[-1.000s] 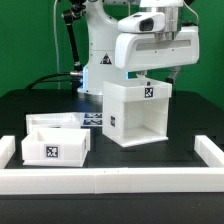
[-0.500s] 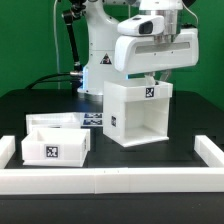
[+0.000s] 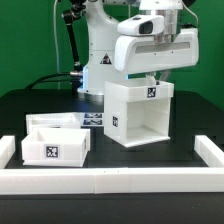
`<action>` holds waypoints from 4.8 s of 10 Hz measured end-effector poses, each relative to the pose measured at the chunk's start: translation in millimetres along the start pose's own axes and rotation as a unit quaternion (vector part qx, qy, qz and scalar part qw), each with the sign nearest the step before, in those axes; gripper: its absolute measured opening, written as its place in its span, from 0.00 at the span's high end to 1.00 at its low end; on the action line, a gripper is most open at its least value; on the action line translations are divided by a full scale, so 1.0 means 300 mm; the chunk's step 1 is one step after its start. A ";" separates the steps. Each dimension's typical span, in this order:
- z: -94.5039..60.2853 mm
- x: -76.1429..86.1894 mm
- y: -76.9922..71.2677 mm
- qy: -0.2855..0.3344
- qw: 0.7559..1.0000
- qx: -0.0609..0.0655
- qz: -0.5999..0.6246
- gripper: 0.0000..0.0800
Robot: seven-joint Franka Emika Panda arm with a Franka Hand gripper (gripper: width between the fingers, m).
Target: Assemble drawer
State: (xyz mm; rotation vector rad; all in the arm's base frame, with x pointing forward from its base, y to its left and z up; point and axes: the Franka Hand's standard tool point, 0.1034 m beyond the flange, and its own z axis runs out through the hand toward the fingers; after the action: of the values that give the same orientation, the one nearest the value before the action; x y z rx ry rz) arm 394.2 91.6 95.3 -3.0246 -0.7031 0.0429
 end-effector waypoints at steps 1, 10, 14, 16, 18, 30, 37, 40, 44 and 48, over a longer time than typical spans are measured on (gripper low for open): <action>0.000 0.000 0.000 0.000 1.000 0.000 0.000 0.95; -0.014 0.281 0.194 0.060 0.998 -0.006 0.035 0.95; -0.019 0.415 0.230 0.082 0.994 -0.004 0.073 0.95; -0.022 0.477 0.237 0.096 0.991 -0.003 0.091 0.95; -0.026 0.532 0.239 0.107 0.989 -0.002 0.104 0.95; -0.046 0.567 0.246 0.136 0.904 0.029 0.404 0.95; -0.084 0.601 0.270 0.164 0.816 0.074 0.549 0.94; -0.092 0.600 0.308 0.159 0.747 0.101 0.637 0.94; -0.110 0.606 0.350 0.174 0.674 0.124 0.707 0.94; -0.108 0.614 0.359 0.164 0.600 0.149 0.768 0.94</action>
Offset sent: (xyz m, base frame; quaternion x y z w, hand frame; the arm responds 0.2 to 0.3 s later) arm 0.0330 -0.0028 -0.0120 0.0233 -0.0139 0.0043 0.9996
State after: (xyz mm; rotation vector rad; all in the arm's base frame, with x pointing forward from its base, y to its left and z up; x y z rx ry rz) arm 607.9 75.4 119.8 -2.1397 1.7419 -0.2921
